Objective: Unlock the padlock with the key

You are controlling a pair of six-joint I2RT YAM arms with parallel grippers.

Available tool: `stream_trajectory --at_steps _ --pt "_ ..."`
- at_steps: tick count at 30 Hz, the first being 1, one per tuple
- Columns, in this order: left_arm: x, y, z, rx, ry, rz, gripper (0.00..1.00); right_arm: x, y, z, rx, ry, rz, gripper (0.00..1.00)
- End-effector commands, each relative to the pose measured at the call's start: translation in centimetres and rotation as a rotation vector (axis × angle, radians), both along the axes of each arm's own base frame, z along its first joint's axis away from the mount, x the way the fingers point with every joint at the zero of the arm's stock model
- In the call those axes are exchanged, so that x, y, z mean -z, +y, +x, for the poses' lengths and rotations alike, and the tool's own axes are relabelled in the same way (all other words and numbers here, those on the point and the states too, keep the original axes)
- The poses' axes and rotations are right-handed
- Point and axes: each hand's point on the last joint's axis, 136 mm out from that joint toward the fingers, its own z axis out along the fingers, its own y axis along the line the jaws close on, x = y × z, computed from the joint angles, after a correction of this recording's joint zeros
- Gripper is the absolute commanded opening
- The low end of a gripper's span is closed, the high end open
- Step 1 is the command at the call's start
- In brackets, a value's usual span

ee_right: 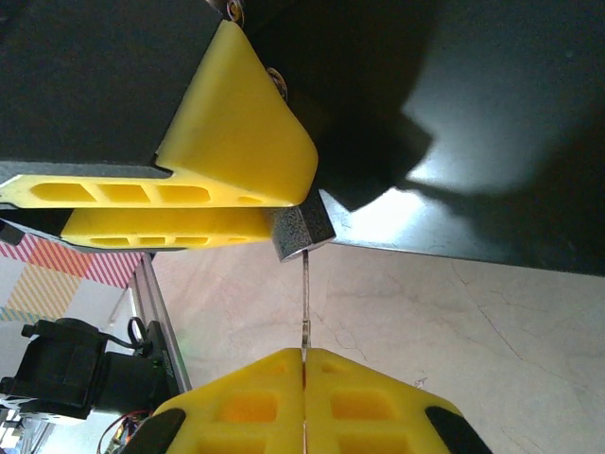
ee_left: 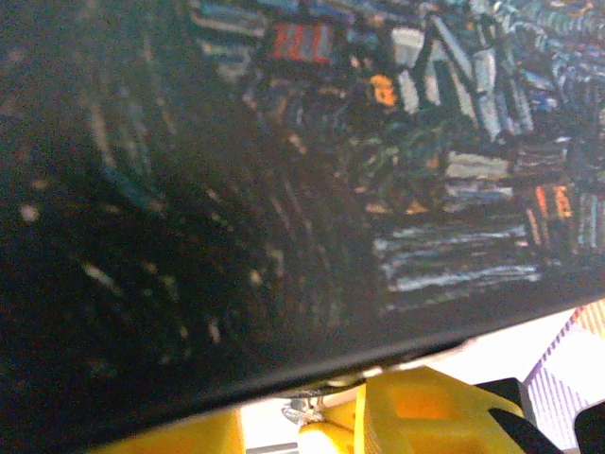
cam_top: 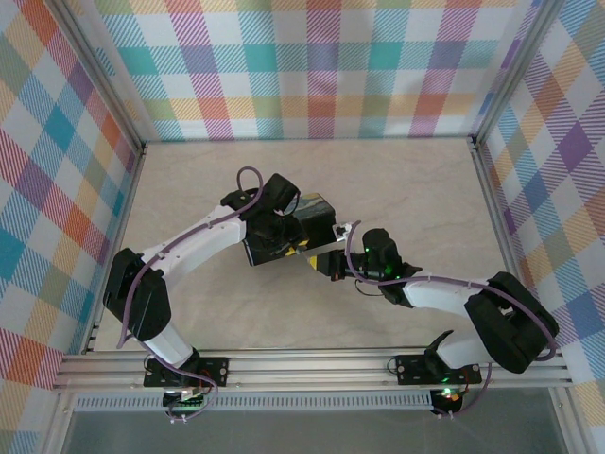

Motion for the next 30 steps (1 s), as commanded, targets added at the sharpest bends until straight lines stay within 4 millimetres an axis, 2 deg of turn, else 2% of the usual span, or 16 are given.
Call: stream_trajectory --at_steps 1,6,19,30 --pt "-2.3 -0.1 0.0 -0.013 -0.030 -0.079 0.13 -1.8 0.6 0.1 -0.021 -0.073 0.050 0.07" --pt "-2.4 -0.4 -0.3 -0.002 -0.019 -0.104 0.13 -2.0 0.7 0.1 -0.024 -0.102 0.071 0.07" --pt "-3.5 -0.9 -0.8 0.025 -0.008 -0.161 0.12 -4.0 1.4 0.1 -0.069 -0.225 0.143 0.07" --pt "-4.1 -0.3 -1.4 0.059 -0.008 -0.171 0.11 -5.0 1.4 0.0 -0.102 -0.358 0.114 0.08"
